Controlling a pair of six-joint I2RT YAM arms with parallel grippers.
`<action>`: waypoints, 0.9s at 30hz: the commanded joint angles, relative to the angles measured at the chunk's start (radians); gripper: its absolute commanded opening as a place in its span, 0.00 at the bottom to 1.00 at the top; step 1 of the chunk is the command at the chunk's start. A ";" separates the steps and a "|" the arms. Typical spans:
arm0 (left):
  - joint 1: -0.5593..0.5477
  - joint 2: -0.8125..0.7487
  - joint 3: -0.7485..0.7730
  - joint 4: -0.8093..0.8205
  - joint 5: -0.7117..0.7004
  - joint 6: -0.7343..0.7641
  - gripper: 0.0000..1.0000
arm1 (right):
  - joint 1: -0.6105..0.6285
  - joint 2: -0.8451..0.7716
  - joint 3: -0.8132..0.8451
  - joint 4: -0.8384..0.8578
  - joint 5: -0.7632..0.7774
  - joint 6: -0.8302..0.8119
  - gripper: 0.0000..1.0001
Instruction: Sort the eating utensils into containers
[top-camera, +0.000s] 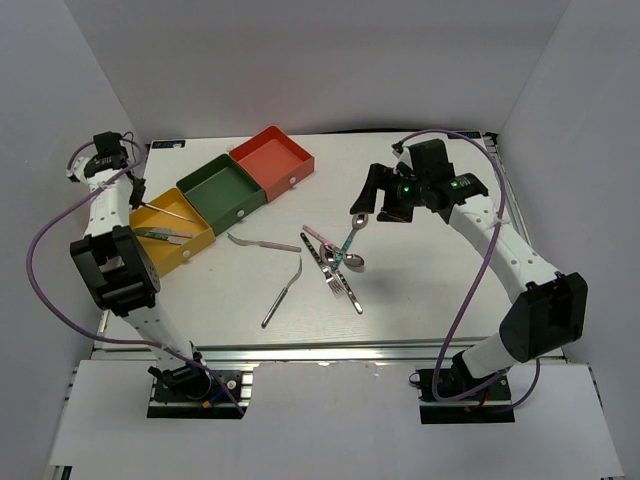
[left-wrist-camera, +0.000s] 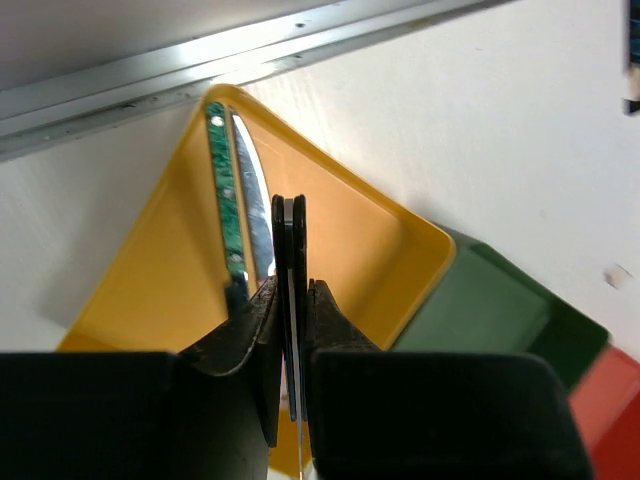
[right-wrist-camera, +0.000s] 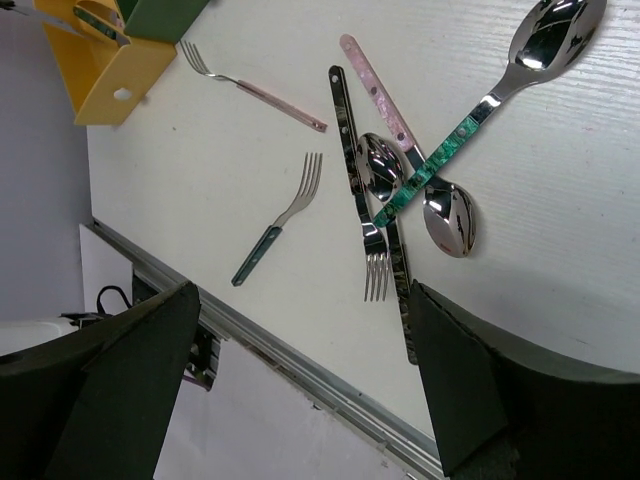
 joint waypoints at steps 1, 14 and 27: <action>0.014 0.000 0.048 0.016 -0.045 -0.014 0.00 | -0.002 -0.046 -0.007 -0.015 -0.014 -0.026 0.89; 0.027 -0.010 0.020 0.025 -0.033 0.003 0.70 | 0.012 0.014 0.034 0.010 -0.076 -0.074 0.89; -0.206 -0.059 0.233 -0.129 0.037 0.193 0.98 | 0.205 0.195 0.167 -0.125 0.302 -0.103 0.89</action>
